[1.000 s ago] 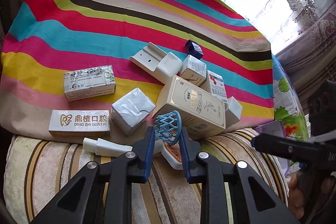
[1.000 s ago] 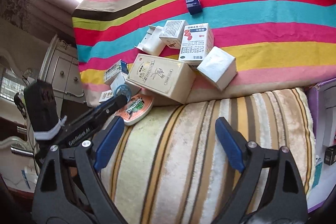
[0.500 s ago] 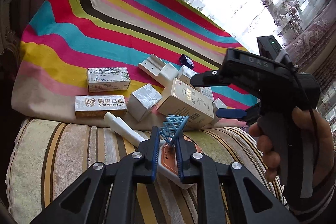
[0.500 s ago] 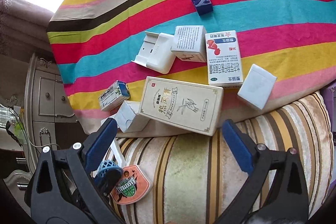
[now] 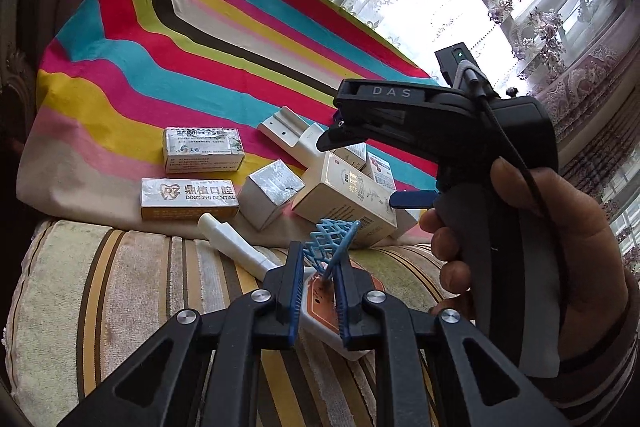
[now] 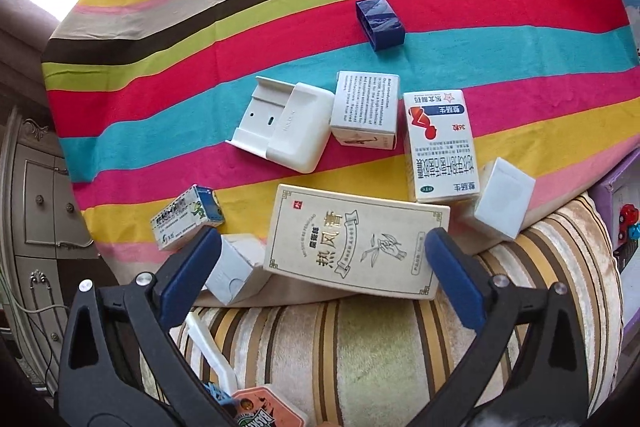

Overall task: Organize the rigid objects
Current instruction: 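Grasp the beige printed box with the right tool while the left tool holds the blue item, then carry the blue item into the purple box and release while the right tool carries the beige box there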

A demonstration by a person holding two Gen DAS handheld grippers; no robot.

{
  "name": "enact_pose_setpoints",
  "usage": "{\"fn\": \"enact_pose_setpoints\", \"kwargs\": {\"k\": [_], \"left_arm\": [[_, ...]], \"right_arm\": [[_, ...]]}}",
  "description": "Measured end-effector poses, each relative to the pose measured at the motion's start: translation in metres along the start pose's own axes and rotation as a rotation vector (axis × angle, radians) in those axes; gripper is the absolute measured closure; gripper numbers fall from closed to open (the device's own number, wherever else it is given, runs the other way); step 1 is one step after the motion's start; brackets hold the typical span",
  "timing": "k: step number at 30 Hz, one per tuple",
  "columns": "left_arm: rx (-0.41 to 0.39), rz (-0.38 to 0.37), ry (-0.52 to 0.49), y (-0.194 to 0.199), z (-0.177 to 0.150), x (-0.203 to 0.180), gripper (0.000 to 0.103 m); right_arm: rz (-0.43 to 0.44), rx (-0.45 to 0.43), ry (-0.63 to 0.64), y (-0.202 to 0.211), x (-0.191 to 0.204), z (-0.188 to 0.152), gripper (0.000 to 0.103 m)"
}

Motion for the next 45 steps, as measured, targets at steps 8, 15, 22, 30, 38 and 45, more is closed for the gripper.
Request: {"fn": "enact_pose_setpoints", "kwargs": {"k": [8, 15, 22, 30, 38, 45], "left_arm": [[0.000, -0.005, 0.004, -0.002, 0.000, 0.001, 0.088], [0.000, -0.005, 0.005, -0.003, 0.000, 0.001, 0.088], [-0.001, 0.002, 0.002, -0.003, -0.002, 0.001, 0.088], [-0.009, 0.048, -0.044, 0.000, -0.002, -0.009, 0.088], [-0.018, 0.084, -0.112, 0.003, -0.002, -0.034, 0.088], [0.023, 0.051, -0.217, -0.015, -0.005, -0.086, 0.088]], "right_arm": [[-0.034, -0.009, -0.062, 0.001, -0.010, -0.008, 0.001], [-0.057, 0.023, -0.054, -0.017, -0.006, -0.008, 0.001], [-0.032, 0.025, -0.023, -0.029, -0.006, -0.011, 0.002], [0.112, -0.063, 0.009, 0.004, -0.018, -0.028, 0.002], [0.196, -0.216, 0.050, 0.060, -0.056, -0.032, 0.002], [0.169, -0.329, -0.001, 0.097, -0.133, -0.039, 0.002]]}}
Point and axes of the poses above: each gripper's, at about its wrist camera, not at the fingertips, and y roughly against the way its jaws point, x to its left, z to its top, the point moved 4 cm from there along -y, roughly the way its jaws point, and after that the axes turned 1 degree about -z, right-handed, at the moved point
